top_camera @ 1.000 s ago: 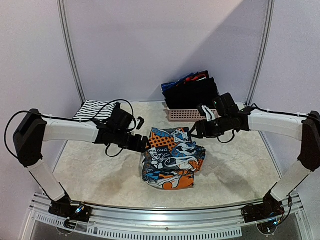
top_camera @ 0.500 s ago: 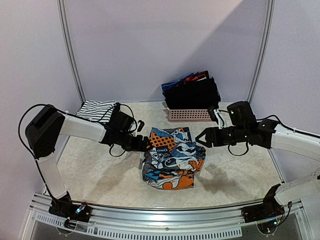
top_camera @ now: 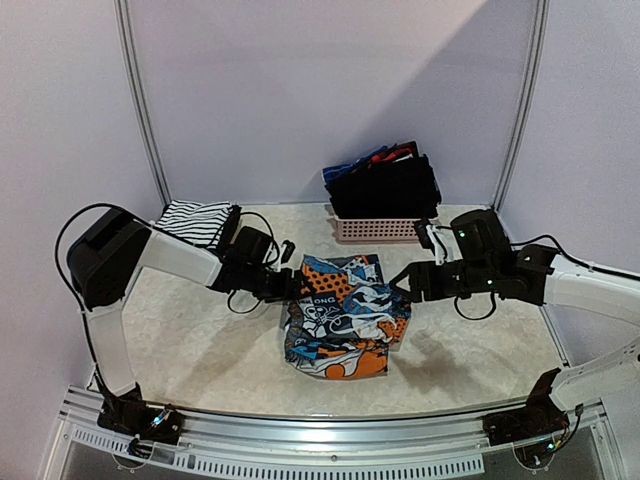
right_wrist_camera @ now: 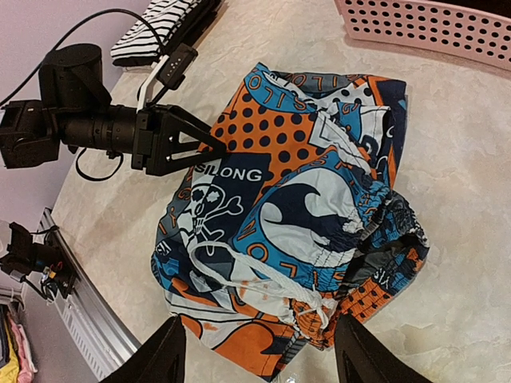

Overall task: Fold and stack the mixed laundry pile
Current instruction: Pick up the square-folded shorts from the center of the board.

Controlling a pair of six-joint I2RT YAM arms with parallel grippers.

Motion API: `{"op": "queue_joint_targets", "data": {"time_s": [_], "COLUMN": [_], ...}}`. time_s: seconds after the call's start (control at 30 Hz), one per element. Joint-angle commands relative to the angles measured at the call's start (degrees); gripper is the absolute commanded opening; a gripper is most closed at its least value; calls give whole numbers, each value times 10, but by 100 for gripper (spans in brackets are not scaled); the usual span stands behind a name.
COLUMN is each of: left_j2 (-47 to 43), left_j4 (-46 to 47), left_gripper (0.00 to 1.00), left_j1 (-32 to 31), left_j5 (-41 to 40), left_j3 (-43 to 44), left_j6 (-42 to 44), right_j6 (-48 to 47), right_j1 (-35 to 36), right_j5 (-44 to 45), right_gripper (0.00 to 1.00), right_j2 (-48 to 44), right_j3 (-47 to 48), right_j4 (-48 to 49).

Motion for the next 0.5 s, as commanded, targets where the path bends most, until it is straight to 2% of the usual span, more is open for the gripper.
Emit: {"op": "queue_joint_targets", "data": {"time_s": [0.0,0.2,0.37,0.47], "left_j2": [30,41,43,39], "left_j4": [24,31,33,31], "left_gripper": [71,56,30,9], "left_j1": [6,-6,-16,-20], "left_j5": [22,27,25,26], "left_j3": [15,29,40,45], "left_j6": [-19,-29,-29,-29], "right_j6": [8,10,9,8], "right_j1": [10,17,20,21], "right_j5": [21,28,31,33], "right_gripper": [64,63,63,63], "right_j2": [-10,-8,-7,-7], "right_j3": [-12,-15,-17,-19], "right_j4": [-5,-4,-5,-6]}}
